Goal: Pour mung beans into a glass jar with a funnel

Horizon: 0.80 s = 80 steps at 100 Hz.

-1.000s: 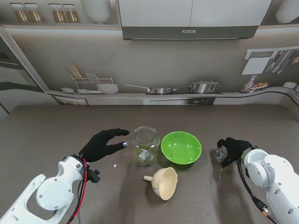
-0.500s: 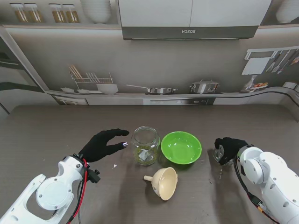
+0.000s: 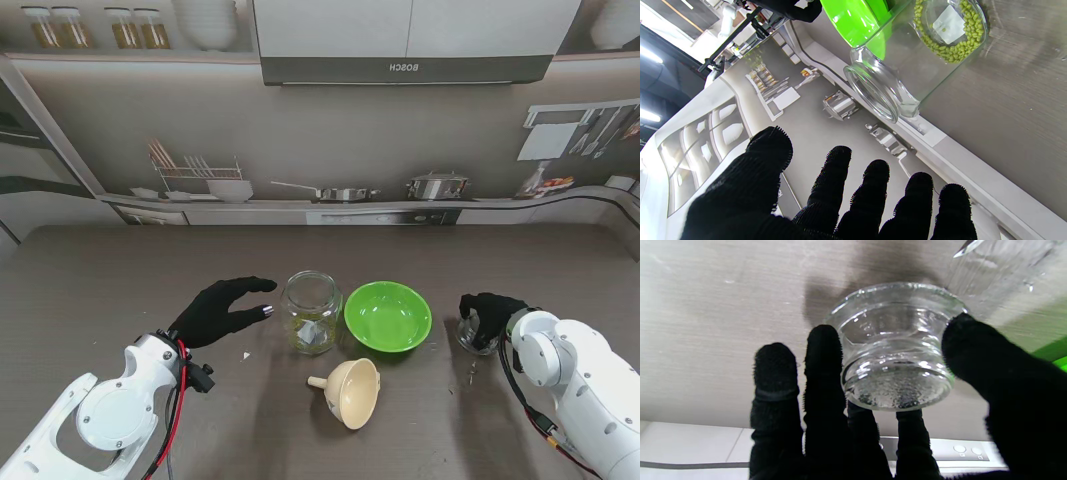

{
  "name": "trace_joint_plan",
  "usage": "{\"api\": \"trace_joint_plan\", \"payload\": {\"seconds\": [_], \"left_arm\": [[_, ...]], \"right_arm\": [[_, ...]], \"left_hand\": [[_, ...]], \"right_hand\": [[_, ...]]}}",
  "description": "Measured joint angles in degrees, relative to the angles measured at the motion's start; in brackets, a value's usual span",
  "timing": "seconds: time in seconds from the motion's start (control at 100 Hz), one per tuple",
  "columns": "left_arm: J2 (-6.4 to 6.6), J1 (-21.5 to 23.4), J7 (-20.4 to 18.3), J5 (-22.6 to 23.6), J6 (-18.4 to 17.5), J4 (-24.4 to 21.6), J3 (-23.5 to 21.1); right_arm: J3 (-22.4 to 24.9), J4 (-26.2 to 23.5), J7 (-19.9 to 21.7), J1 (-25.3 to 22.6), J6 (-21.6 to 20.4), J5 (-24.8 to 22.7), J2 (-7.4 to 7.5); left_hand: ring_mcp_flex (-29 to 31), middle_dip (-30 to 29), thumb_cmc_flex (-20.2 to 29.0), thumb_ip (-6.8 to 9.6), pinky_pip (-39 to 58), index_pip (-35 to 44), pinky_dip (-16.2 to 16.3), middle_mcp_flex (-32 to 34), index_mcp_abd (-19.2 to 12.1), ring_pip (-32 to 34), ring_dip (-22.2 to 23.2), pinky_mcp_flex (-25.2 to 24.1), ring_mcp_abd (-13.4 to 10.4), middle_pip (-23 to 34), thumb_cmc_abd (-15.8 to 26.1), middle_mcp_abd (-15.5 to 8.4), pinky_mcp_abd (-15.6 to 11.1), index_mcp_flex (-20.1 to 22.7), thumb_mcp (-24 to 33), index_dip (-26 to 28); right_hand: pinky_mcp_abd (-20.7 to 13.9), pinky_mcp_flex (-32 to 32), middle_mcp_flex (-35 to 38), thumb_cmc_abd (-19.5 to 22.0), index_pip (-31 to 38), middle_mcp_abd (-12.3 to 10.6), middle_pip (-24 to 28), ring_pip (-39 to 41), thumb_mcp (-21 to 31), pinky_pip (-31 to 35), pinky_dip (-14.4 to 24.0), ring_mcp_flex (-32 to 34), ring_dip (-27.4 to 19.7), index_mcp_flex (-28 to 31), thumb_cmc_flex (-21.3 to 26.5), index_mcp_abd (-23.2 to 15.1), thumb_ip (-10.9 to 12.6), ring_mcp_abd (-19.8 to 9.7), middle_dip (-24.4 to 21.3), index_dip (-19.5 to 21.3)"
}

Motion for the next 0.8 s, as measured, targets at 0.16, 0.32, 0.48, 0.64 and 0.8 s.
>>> {"api": "trace_joint_plan", "payload": {"seconds": [0.16,0.32,0.48,0.64,0.8], "left_arm": [[0.03,0.0,-0.1,0.0,0.0,0.0,0.0],[0.05,0.0,-0.3,-0.1,0.0,0.0,0.0],[0.09,0.0,-0.5,-0.1,0.1,0.0,0.0],[0.12,-0.1,-0.6,-0.1,0.1,0.1,0.1],[0.14,-0.1,-0.6,-0.1,0.1,0.1,0.1]], "right_arm": [[-1.0,0.1,0.7,0.6,0.8,0.3,0.15],[-2.0,0.4,1.5,1.5,0.8,-0.1,0.38],[-3.1,0.4,3.0,2.3,1.4,-1.0,0.61],[-3.6,0.5,3.3,2.7,1.4,-1.1,0.75],[-3.7,0.4,3.8,2.8,1.7,-0.6,0.82]], "left_hand": [[0.0,0.0,0.0,0.0,0.0,0.1,0.0,0.0,0.0,0.0,0.0,0.0,0.0,0.0,0.0,0.0,0.0,0.0,0.0,0.0],[0.0,0.0,0.0,0.0,0.0,0.1,0.0,0.0,0.5,0.0,0.0,0.0,0.0,0.0,0.0,0.0,0.0,0.0,0.0,0.0],[0.0,0.0,0.0,0.0,0.0,0.1,0.0,0.0,0.5,0.0,0.0,0.0,0.0,0.0,0.0,0.0,0.0,0.0,0.0,0.0],[0.0,0.0,0.0,0.0,0.0,0.1,0.0,0.0,0.5,0.0,0.0,0.0,0.0,0.0,0.0,0.0,0.0,0.0,-0.5,0.0],[0.0,0.0,0.0,0.0,0.0,0.1,0.0,0.0,0.5,0.0,0.0,0.0,0.0,0.0,0.0,0.0,0.0,0.0,-0.5,0.0]], "right_hand": [[0.0,0.3,-0.2,-0.7,1.6,0.4,2.1,3.5,0.6,0.0,0.0,0.1,1.7,-1.0,1.3,-0.1,0.0,-1.1,1.6,2.0],[0.0,-1.1,-0.7,-0.7,3.4,0.5,3.0,6.7,0.6,0.6,0.8,-0.1,3.6,-2.5,0.9,-0.4,0.0,-1.4,3.3,3.5],[0.0,-3.8,-1.0,0.4,4.2,0.2,3.3,7.3,1.1,1.3,3.1,-0.9,3.8,-3.4,0.3,-1.1,1.1,-1.5,4.0,5.9],[1.7,-5.8,-1.2,1.4,4.4,0.2,3.3,2.8,1.1,1.3,3.7,-3.0,2.7,-3.8,-0.5,-1.2,1.1,-1.3,4.4,6.6],[5.0,-6.6,-1.6,2.2,4.4,0.2,3.3,-4.4,-1.3,-3.1,3.0,-3.8,-0.3,-3.9,-2.4,-1.2,1.2,1.7,4.7,6.8]]}}
